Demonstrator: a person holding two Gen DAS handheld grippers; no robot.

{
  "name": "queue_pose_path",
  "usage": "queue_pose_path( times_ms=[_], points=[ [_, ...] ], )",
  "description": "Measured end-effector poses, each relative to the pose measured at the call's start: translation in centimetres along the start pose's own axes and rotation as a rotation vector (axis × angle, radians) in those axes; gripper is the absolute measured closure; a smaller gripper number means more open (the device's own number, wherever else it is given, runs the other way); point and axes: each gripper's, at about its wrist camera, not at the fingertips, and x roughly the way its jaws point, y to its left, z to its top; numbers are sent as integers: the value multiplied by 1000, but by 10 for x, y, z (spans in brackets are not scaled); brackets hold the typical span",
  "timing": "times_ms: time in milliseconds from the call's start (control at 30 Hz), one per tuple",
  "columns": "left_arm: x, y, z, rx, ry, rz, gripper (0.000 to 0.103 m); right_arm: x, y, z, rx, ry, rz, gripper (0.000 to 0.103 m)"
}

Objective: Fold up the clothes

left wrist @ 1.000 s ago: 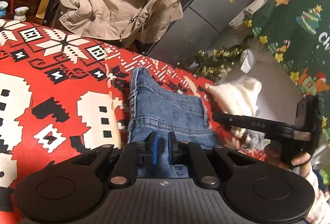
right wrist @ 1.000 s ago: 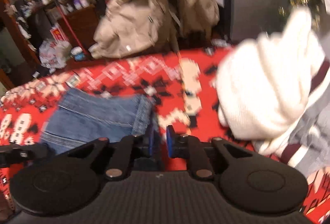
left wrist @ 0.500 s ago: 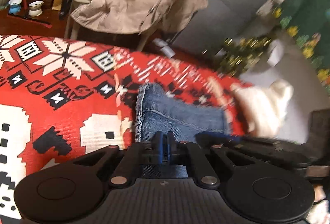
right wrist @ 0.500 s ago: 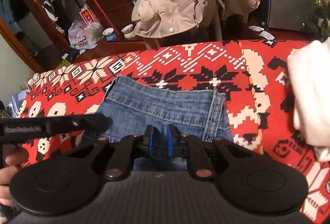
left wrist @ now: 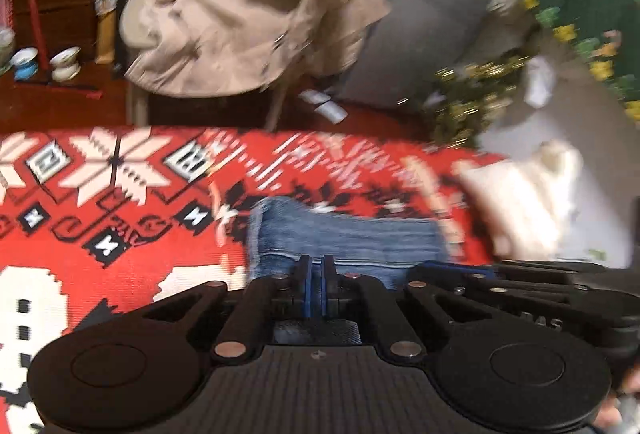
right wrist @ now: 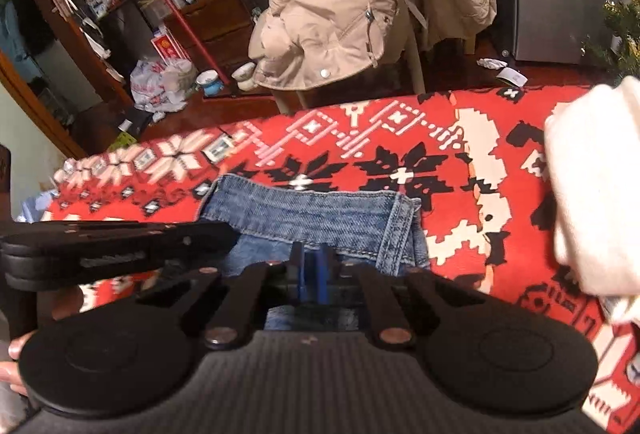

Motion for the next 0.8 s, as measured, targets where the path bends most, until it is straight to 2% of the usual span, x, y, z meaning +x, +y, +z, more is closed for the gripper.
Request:
queue_pose_path(
  times_ms=[100, 167, 267, 433, 500, 633, 700, 733, 800],
  points=[
    [-25, 2, -11, -24, 29, -87, 100, -24, 11, -8, -35, -6, 42, 91],
    [-32, 2, -24, -21, 59, -105, 100, -34, 18, -19, -42, 14, 60, 91],
    [-29, -2, -43, 9, 96, -51, 100, -35, 27, -34, -46, 50, 71, 92],
    [-10, 3, -61, 19, 115, 30, 100, -19, 47, -48, -89, 60, 13, 95],
    [-12, 8, -64, 13, 107, 17, 100, -11, 46, -52, -113, 58, -39, 95],
    [-20, 13, -62, -15, 114, 7, 101, -4, 29, -52, -117, 37, -97, 103],
    [-27, 10, -62, -7, 106, 2, 99, -10, 17, -47, -41, 45, -81, 103],
    [-30, 7, -63, -4, 105, -9, 99, -16, 14, -45, -12, 37, -72, 97],
    [-32, 2, -63, 5, 106, -30, 99, -24, 15, -43, 8, 16, -6, 97]
  ],
)
